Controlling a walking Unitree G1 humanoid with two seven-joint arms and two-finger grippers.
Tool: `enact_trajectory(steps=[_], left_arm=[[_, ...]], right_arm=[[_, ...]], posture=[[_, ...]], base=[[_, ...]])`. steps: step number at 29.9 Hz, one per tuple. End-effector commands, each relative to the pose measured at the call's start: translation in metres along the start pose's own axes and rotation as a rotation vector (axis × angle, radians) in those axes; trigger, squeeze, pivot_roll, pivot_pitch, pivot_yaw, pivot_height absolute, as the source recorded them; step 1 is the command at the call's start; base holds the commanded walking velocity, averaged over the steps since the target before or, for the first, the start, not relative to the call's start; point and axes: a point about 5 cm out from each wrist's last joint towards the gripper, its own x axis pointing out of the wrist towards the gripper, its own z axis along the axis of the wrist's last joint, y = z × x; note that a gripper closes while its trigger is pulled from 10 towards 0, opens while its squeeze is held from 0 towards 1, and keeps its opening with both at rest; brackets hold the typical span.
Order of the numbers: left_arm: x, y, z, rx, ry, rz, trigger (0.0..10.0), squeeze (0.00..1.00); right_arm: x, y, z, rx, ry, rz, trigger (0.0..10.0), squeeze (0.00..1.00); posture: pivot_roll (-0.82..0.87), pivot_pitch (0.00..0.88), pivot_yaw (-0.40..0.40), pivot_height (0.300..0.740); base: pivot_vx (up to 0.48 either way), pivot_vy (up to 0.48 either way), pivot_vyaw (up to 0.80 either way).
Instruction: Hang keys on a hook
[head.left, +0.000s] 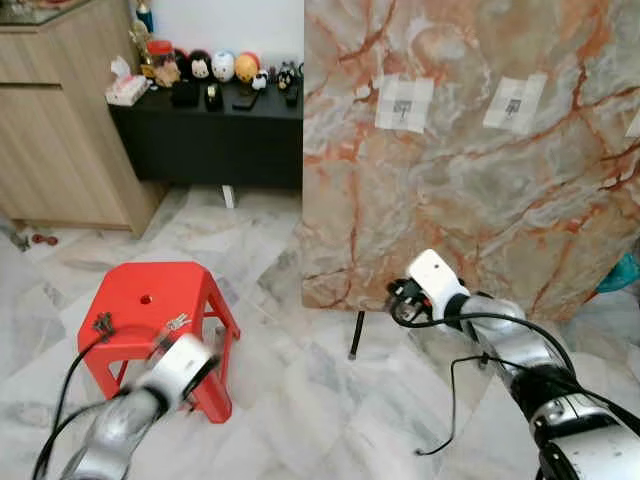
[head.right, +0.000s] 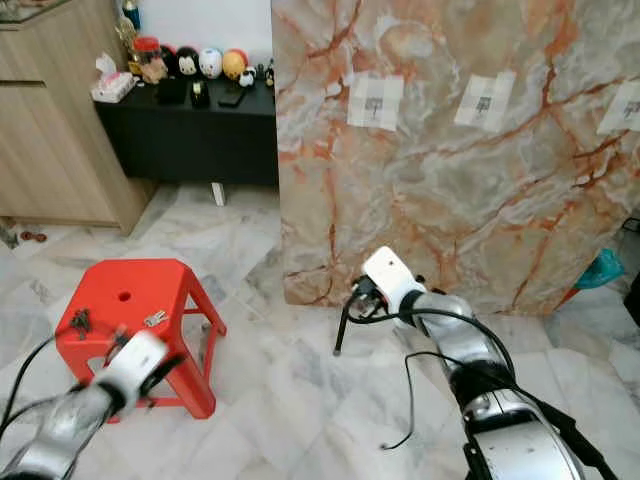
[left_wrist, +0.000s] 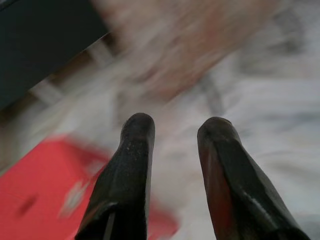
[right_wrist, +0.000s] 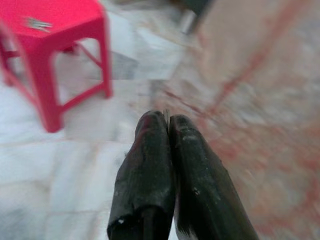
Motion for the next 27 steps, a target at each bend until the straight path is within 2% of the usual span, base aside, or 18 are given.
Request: enact_trajectory(steps=[1, 3, 6, 7, 10, 13, 19, 27], left_arm=[[0.005, -0.013, 0.011, -0.028, -0.032, -0.103, 10.0, 0.00], [0.012, -0.021, 0.028, -0.047, -0.083, -0.168, 10.0, 0.00], [0.015, -0.029, 0.038, -0.103, -0.110, -0.224, 10.0, 0.00], [0.014, -0.035, 0.043, -0.123, -0.112, -0.281, 10.0, 0.00], [0.007, -0.045, 0.050, -0.144, -0.115, -0.381, 10.0, 0.00], [0.005, -0.049, 0.054, -0.166, -0.120, -0.432, 10.0, 0.00], [0.008, -0.047, 0.066, -0.222, -0.151, -0.464, 10.0, 0.00], [0.014, -0.048, 0.070, -0.241, -0.143, -0.469, 10.0, 0.00]], right_arm=[[0.002, 0.005, 0.015, -0.084, -0.034, 0.113, 10.0, 0.00], [0.003, 0.014, 0.022, -0.117, -0.071, 0.223, 10.0, 0.00], [0.003, 0.021, 0.026, -0.135, -0.090, 0.314, 10.0, 0.00], [0.003, 0.026, 0.026, -0.157, -0.087, 0.369, 10.0, 0.00], [0.003, 0.030, 0.021, -0.201, -0.049, 0.422, 10.0, 0.00], [0.004, 0.034, 0.019, -0.212, -0.041, 0.465, 10.0, 0.00], [0.007, 0.046, 0.027, -0.243, -0.071, 0.553, 10.0, 0.00], [0.010, 0.050, 0.038, -0.278, -0.106, 0.597, 10.0, 0.00]], posture=[[0.07, 0.000, -0.109, 0.740], [0.07, 0.000, -0.118, 0.740], [0.06, 0.000, -0.120, 0.740], [0.06, 0.000, -0.126, 0.740], [0.07, 0.000, -0.131, 0.740], [0.07, 0.000, -0.137, 0.740], [0.07, 0.000, -0.141, 0.740], [0.07, 0.000, -0.150, 0.740]], base=[[0.000, 0.000, 0.00], [0.000, 0.000, 0.00], [0.000, 0.000, 0.00], [0.000, 0.000, 0.00], [0.000, 0.000, 0.00], [0.000, 0.000, 0.00], [0.000, 0.000, 0.00], [0.000, 0.000, 0.00]])
